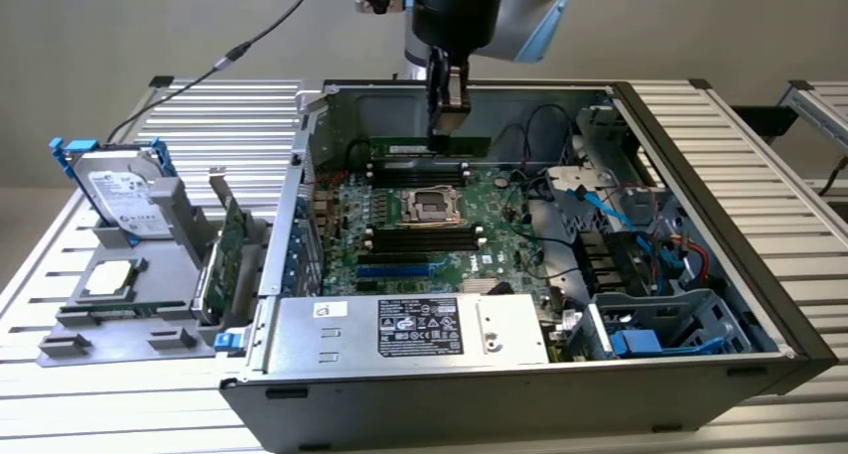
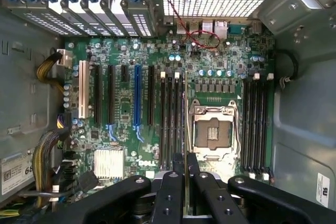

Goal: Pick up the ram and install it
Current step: 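Insert the ram into the slot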

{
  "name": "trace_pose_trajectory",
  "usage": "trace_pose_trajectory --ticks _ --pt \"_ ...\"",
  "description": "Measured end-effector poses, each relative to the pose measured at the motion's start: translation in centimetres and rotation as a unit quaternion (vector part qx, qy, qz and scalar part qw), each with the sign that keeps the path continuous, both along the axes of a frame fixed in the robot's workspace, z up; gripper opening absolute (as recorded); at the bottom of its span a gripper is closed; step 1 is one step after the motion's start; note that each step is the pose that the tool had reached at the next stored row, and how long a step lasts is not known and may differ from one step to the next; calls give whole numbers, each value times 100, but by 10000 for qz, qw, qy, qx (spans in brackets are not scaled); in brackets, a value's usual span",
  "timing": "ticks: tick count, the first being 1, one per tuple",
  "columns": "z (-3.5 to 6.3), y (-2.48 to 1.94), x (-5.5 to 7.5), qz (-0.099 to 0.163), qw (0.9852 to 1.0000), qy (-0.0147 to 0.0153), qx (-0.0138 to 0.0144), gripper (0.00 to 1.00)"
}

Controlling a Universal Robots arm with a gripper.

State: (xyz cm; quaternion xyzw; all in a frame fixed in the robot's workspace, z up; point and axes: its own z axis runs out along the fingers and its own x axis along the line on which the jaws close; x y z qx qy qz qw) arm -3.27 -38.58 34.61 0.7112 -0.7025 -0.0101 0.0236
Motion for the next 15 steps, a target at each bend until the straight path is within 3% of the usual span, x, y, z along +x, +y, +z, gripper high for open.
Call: trace_pose_trajectory --ticks 3,10,15 --pt "-55 -32 -1 0 10000 0 1 14" --pt "-182 -150 -2 0 10000 0 1 14" --pt "-273 -179 -2 0 10000 0 0 14"
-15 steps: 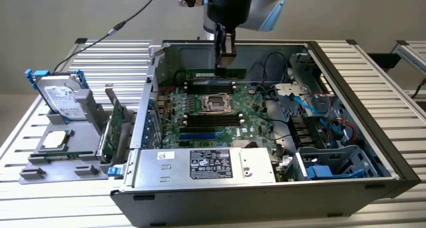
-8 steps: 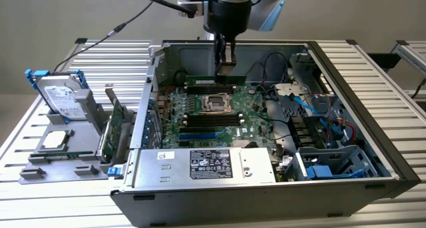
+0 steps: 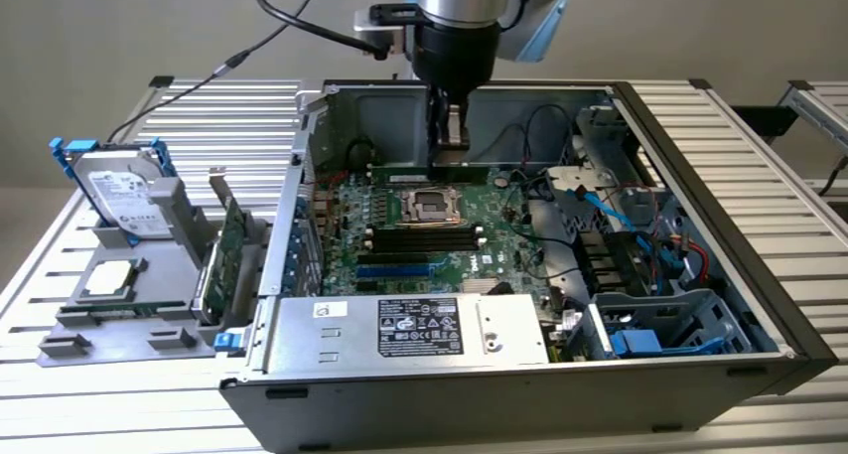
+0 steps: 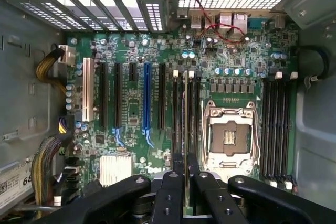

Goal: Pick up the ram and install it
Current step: 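Insert the ram into the slot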

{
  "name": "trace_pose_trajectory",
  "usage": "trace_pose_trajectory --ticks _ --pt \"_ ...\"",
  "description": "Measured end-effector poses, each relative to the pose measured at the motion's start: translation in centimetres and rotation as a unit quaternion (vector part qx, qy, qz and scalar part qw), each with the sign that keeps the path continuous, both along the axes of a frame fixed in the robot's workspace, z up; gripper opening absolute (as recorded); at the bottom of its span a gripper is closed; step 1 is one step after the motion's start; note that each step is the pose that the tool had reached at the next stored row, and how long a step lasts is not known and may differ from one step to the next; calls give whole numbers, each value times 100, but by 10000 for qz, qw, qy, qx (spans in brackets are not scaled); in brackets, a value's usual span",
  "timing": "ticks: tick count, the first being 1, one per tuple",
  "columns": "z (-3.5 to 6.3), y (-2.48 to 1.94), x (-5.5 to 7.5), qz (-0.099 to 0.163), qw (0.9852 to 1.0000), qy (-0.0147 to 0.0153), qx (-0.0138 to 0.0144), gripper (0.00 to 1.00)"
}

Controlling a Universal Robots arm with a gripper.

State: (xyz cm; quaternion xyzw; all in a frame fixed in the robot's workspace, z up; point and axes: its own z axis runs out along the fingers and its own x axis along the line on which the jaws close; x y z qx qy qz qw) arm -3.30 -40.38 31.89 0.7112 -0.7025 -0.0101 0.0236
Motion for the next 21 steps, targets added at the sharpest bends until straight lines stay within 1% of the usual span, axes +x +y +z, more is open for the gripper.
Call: trace_pose_trajectory --ticks 21 --pt "-381 -17 0 -33 10000 0 0 14"
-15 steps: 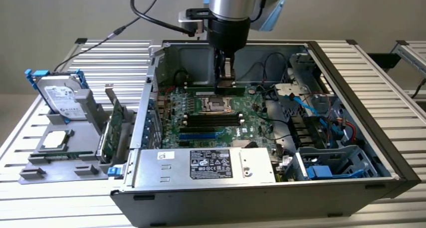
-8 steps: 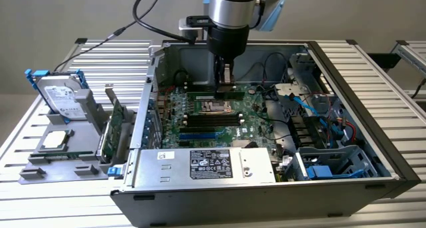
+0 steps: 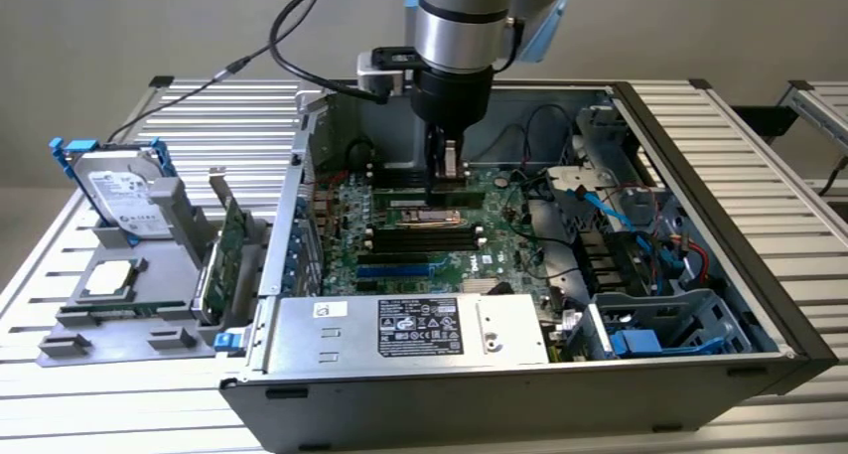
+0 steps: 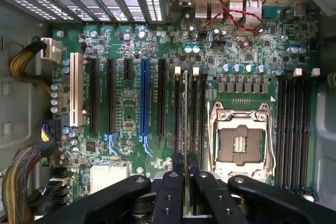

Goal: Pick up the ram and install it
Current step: 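Insert the ram into the slot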

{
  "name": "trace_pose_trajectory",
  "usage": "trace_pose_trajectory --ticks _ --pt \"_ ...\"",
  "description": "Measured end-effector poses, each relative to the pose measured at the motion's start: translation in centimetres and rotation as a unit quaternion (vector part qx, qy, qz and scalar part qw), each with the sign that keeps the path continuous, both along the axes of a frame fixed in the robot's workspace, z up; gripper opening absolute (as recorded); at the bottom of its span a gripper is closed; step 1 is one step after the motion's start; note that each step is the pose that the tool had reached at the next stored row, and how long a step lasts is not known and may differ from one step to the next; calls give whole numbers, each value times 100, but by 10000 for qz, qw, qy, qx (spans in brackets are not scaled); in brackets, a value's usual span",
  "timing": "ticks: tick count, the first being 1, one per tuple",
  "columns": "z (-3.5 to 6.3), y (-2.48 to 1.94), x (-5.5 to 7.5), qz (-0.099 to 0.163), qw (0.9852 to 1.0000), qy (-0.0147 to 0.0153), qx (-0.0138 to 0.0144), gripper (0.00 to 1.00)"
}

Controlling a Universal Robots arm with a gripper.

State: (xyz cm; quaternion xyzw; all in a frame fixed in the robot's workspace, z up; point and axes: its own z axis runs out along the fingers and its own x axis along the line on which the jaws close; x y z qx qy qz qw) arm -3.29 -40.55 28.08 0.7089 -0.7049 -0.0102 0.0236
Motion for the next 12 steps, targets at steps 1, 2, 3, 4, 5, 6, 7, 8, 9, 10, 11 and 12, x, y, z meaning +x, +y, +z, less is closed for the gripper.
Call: trace_pose_trajectory --ticks 1,2,3,4,5,6,7,8,9,10,11,12 --pt "-18 0 0 -10 10000 0 0 14" --pt "-37 0 0 -21 10000 0 0 14" --pt "-55 -1 0 -31 10000 0 0 14" --pt "-74 -1 0 -42 10000 0 0 14" --pt "-92 -1 0 -52 10000 0 0 14" --pt "-109 -1 0 -63 10000 0 0 14" --pt "-128 -2 0 -73 10000 0 0 14" --pt "-146 -2 0 -84 10000 0 0 14" --pt "-164 -2 0 -95 10000 0 0 14" --pt "-182 -3 0 -105 9999 0 0 14" --pt "-200 -3 0 -117 9999 0 0 14" --pt "-220 -4 0 -129 9999 0 0 14"
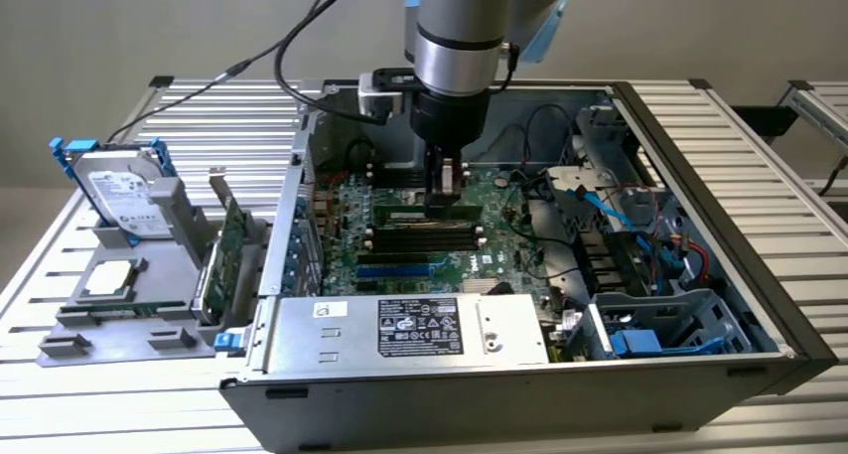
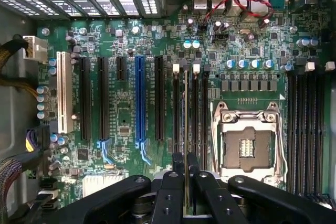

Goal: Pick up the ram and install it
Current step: 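Insert the ram into the slot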

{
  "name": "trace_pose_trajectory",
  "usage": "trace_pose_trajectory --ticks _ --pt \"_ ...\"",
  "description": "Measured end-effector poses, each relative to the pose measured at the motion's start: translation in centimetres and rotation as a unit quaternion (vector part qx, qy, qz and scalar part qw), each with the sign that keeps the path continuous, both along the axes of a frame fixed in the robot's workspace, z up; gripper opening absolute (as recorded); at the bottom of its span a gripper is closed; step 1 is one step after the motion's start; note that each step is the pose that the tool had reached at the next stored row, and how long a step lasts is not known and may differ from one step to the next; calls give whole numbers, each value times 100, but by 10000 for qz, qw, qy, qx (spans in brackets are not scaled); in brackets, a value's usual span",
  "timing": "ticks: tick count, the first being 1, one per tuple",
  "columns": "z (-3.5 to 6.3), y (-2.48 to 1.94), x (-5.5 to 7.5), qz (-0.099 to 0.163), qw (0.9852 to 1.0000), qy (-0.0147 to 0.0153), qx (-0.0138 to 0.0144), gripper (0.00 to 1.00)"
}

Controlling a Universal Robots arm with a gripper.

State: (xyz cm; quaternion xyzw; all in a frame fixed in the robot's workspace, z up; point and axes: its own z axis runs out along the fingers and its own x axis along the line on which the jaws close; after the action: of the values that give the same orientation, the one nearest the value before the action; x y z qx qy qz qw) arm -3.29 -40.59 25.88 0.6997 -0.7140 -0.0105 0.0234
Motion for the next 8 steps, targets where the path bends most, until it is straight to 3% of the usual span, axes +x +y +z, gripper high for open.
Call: trace_pose_trajectory --ticks 8 --pt "-145 -4 0 -86 10000 0 1 14"
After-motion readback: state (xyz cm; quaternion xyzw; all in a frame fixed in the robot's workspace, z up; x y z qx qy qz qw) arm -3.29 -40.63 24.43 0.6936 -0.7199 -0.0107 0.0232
